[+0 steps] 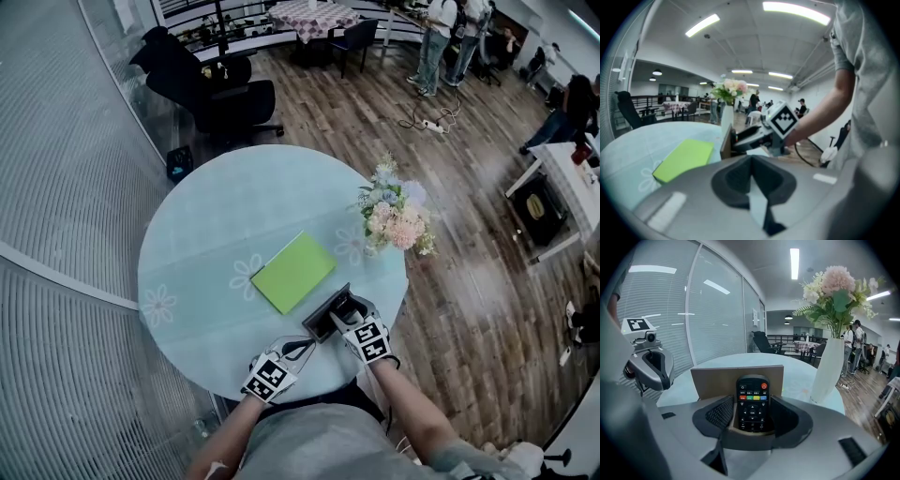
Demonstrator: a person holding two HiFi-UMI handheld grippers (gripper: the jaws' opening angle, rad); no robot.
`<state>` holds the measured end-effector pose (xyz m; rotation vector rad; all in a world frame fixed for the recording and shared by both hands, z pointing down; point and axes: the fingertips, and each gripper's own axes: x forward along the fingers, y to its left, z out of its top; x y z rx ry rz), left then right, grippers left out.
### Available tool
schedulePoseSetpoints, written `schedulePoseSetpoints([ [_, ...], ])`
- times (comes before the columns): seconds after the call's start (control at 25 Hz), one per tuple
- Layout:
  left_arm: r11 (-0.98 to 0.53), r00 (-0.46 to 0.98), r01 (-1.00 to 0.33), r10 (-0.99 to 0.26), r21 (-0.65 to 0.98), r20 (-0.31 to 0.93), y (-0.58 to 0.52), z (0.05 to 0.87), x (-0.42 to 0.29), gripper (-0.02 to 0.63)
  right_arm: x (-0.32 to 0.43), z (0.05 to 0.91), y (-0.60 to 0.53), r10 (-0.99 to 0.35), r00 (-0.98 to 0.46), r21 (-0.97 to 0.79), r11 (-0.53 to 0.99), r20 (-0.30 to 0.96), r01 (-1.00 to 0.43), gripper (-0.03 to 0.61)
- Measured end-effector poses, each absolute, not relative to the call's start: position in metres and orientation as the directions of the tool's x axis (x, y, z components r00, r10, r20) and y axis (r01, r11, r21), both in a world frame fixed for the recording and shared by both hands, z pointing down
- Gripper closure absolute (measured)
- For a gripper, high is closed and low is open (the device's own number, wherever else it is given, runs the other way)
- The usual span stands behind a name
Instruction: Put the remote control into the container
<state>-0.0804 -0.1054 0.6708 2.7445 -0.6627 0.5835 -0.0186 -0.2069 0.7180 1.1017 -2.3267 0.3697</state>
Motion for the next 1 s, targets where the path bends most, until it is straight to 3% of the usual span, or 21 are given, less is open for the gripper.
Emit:
schedulePoseSetpoints([
  [0.64,-0.846,0.808,-0.507,-0.399,0.167,0.433,-0.106,0.671,-0.072,0.615,-0.005,0.706,-0.189,-0.642,-0.539,-0.078,0.602,0.545,-0.795,0.346],
  [0.92,-0.828,0.801,-0.536,-0.438,0.166,0.407,-0.117,0.656,-0.060,0.615,0.004,0.687,-0.177,-0.625,-0.570,-0.083,0.632,0.533,-0.771,0.535],
  [1.0,-0.821,0.799,-0.546,-0.450,0.166,0.400,-0.120,0.652,-0.055,0.615,0.011,0.685,-0.175,-0.625,-0.569,-0.073,0.636,0.534,-0.768,0.554],
])
